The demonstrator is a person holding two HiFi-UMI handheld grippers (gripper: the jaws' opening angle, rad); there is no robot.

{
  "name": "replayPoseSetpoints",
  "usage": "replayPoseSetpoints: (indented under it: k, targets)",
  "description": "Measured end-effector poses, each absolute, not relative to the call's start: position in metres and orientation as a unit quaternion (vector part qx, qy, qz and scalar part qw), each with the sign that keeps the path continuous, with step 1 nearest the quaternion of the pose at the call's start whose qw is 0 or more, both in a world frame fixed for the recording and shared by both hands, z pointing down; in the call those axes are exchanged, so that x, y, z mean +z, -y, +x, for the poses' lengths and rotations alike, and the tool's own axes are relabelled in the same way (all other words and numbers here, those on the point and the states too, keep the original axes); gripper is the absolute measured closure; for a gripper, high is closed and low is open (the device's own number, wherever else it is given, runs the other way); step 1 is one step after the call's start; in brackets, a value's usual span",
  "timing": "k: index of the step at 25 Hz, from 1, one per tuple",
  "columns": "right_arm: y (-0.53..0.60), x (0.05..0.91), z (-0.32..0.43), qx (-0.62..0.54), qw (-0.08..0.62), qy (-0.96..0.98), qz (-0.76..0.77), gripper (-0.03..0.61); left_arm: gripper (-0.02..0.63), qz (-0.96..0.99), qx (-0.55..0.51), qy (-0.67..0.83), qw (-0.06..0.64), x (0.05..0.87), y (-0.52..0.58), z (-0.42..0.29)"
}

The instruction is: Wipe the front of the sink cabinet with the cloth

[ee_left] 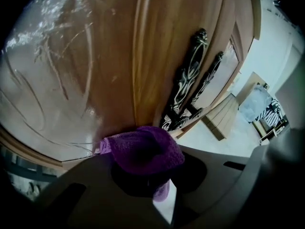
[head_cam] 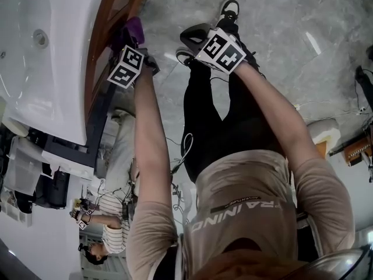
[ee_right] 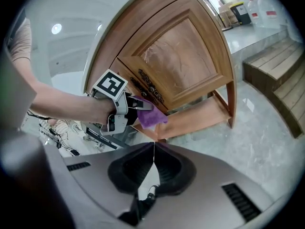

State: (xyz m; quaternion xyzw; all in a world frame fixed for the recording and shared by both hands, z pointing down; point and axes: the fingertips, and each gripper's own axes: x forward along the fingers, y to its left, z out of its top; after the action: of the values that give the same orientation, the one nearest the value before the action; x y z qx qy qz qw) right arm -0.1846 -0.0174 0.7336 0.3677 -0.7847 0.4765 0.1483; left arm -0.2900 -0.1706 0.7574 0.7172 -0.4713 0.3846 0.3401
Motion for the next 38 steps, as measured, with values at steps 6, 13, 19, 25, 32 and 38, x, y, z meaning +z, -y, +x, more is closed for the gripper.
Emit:
replayPoseSetpoints:
  k: [6,13,19,25,32,38]
  targets:
    - [0.028,0.727,-0.172,0.474,0.145,0.792,0.357,0.566,0.565,0.710,0.387,0.475,0.347,0.756,0.168,-0.271]
    - [0.033,0.725,-0.145,0.474,0.145,0.793,0.355,0.566,0.565,0.712,0.387,0.469,0.351,0.752,0.169,-0.240]
    - [0.030,0.733,-0.116,0.485,0.148,0.784,0.358,0.566,0.565,0.717,0.388,0.463,0.347,0.752,0.173,-0.206]
    - [0.027,0.738,-0.086,0.493,0.144,0.773,0.372,0.566,0.565,0.703,0.372,0.478,0.373,0.754,0.180,-0.179]
    - [0.030,0.741,-0.068,0.500,0.130,0.766,0.382,0.566,0.565,0.725,0.389,0.455,0.341,0.751,0.191,-0.144]
    - [0.038,0.739,-0.049,0.504,0.118,0.761,0.392,0.566,0.565,0.726,0.385,0.450,0.350,0.749,0.201,-0.112]
